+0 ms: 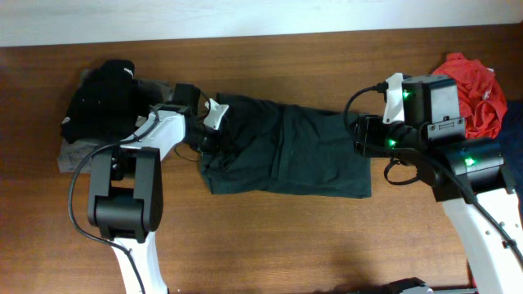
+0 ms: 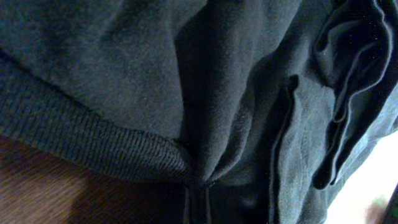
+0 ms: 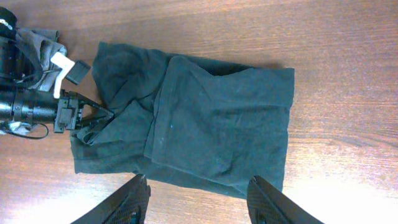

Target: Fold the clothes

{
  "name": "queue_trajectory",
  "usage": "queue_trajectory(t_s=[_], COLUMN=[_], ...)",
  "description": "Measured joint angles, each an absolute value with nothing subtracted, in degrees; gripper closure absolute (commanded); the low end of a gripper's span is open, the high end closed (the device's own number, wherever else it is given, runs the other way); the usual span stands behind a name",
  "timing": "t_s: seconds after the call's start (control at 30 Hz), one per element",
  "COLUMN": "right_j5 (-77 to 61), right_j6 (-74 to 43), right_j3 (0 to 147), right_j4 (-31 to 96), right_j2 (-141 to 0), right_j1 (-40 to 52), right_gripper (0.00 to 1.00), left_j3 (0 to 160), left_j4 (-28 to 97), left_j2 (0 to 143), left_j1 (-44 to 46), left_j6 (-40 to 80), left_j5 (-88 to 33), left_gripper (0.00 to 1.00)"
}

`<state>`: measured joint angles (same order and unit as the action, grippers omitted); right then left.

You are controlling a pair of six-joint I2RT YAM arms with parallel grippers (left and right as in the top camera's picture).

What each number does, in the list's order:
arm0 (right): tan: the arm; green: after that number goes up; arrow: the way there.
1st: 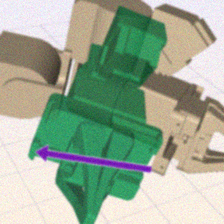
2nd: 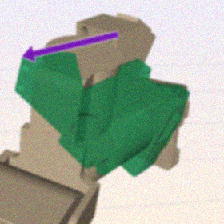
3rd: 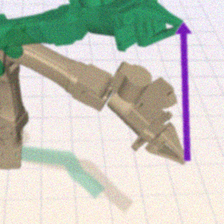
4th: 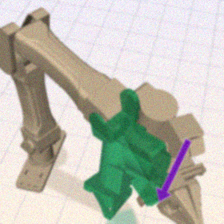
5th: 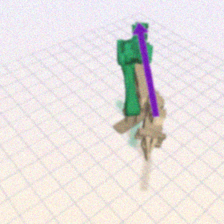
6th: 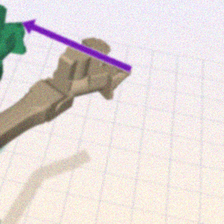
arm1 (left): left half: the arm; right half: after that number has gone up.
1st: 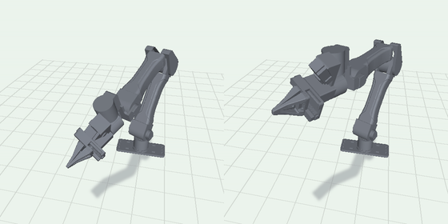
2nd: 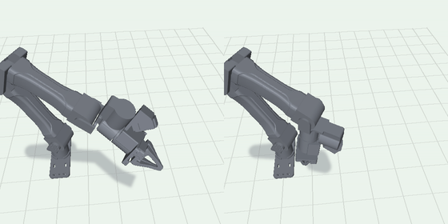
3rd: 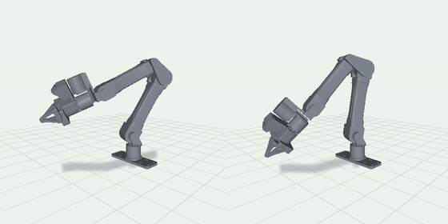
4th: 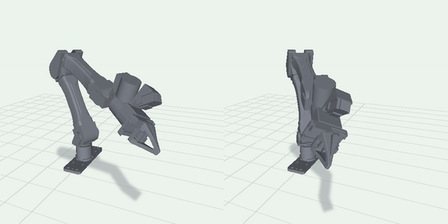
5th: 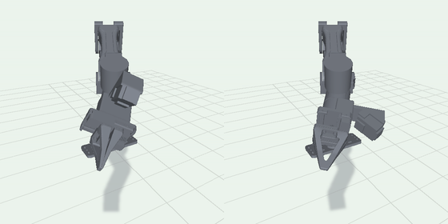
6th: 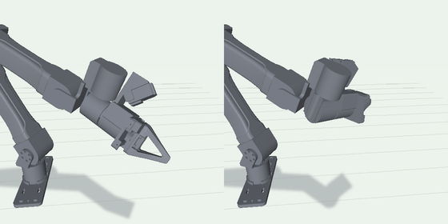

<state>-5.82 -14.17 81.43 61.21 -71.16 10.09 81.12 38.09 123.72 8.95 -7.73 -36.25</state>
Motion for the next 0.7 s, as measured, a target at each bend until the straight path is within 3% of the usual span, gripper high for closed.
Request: queue_trajectory(t_s=[0.43, 0.7], right_j5=[-5.82, -5.82], right_j6=[-14.11, -14.11], right_j3=[81.43, 81.43], right_j4=[61.71, 60.38], right_j2=[-71.2, -71.2], right_j1=[10.09, 10.09], right_gripper=[0.44, 0.44], left_j3=[95.42, 111.63], left_j4=[64.88, 78.54], left_j2=[122.69, 121.49], left_j1=[0.38, 3.62], left_j6=[-7.94, -7.7], left_j5=[-27.73, -20.14], left_gripper=[0.99, 1.0])
